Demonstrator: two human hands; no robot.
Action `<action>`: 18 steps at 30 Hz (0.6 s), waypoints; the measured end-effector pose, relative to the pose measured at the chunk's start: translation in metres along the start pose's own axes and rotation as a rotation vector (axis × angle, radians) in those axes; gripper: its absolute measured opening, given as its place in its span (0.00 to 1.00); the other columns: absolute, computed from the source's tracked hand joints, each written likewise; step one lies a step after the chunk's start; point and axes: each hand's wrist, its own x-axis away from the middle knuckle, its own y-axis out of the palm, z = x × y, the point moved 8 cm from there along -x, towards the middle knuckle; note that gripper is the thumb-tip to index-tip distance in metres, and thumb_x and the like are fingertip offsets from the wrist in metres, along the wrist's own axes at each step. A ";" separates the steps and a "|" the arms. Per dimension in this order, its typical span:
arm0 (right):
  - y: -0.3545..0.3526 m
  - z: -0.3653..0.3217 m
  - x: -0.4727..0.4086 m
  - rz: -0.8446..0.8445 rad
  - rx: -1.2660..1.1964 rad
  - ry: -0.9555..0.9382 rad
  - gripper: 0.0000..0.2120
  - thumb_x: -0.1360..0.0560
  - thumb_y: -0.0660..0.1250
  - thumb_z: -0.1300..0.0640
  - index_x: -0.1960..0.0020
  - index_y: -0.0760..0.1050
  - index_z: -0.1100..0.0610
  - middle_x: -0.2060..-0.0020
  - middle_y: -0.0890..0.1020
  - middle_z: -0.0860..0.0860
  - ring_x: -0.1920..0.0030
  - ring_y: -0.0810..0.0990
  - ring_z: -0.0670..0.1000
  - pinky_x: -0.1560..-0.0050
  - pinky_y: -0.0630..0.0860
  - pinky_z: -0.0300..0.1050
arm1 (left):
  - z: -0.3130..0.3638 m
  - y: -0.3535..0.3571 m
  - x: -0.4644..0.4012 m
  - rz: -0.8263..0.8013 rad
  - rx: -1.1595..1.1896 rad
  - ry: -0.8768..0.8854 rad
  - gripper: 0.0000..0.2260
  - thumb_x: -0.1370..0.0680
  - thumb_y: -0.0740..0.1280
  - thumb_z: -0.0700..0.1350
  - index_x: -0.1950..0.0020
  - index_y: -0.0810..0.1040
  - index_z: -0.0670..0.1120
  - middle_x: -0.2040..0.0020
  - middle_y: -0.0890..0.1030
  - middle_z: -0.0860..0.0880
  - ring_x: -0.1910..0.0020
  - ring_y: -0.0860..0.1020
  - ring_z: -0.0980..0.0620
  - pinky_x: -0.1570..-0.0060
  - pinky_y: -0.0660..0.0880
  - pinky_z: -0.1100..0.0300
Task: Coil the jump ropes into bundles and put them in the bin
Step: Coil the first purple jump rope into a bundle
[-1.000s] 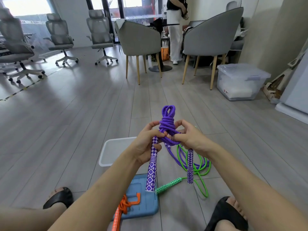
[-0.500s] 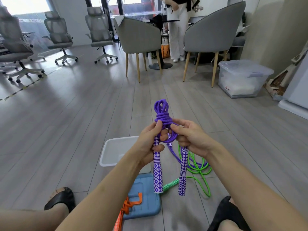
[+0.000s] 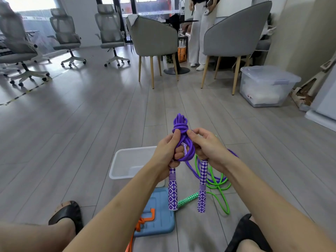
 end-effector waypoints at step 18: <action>-0.008 0.005 -0.005 -0.184 0.008 -0.085 0.14 0.20 0.68 0.47 0.38 0.79 0.54 0.66 0.72 0.53 0.70 0.62 0.49 0.70 0.56 0.45 | 0.043 0.003 0.008 -0.148 -0.498 0.181 0.14 0.19 0.69 0.42 0.33 0.75 0.47 0.57 0.84 0.48 0.58 0.78 0.49 0.70 0.69 0.60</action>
